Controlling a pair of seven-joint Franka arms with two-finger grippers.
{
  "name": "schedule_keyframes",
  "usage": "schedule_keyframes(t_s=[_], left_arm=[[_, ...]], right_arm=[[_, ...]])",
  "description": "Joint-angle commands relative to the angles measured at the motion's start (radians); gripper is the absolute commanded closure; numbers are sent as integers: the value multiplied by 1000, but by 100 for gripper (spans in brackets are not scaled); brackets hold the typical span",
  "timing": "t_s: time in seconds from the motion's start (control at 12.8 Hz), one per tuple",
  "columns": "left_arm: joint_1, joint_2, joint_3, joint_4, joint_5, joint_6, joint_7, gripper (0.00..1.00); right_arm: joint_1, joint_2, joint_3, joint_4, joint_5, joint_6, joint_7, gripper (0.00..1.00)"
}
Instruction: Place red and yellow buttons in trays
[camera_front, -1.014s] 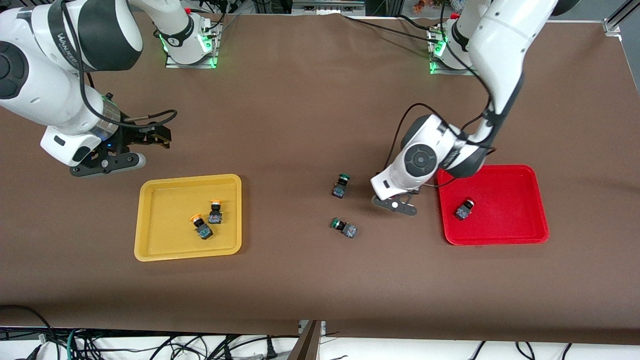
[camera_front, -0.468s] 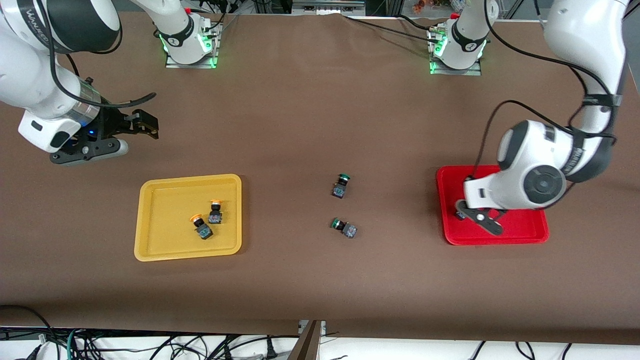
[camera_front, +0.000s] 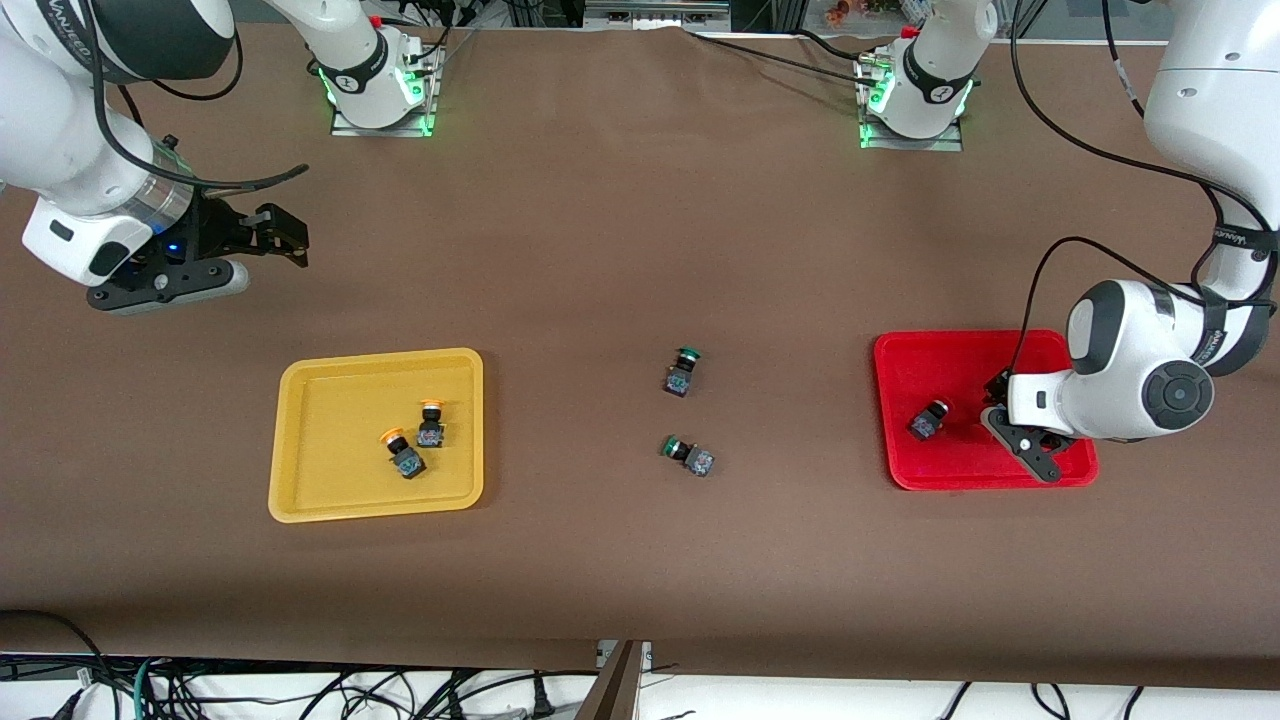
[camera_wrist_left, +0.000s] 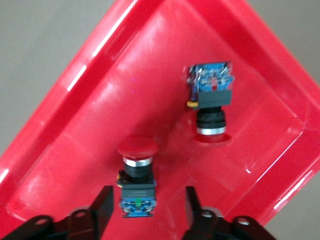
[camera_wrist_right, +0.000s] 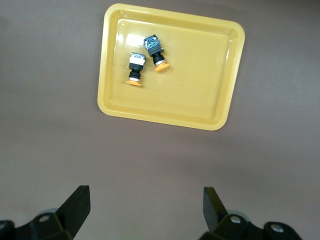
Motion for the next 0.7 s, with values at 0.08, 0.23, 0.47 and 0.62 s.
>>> schedule_keyframes(t_s=[0.08, 0.23, 0.47, 0.62], left_arm=[[-5, -152, -77, 90, -89, -232, -110, 0], [-11, -165, -103, 229, -106, -401, -309, 0], [-18, -201, -175, 405, -95, -646, -581, 0], [-60, -320, -172, 387, -101, -687, -689, 0]], right_arm=[[-27, 13, 17, 31, -25, 2, 0, 0], [-31, 25, 14, 31, -13, 0, -3, 0], [-31, 27, 13, 31, -22, 0, -21, 0], [-29, 29, 13, 34, -25, 0, -30, 0]])
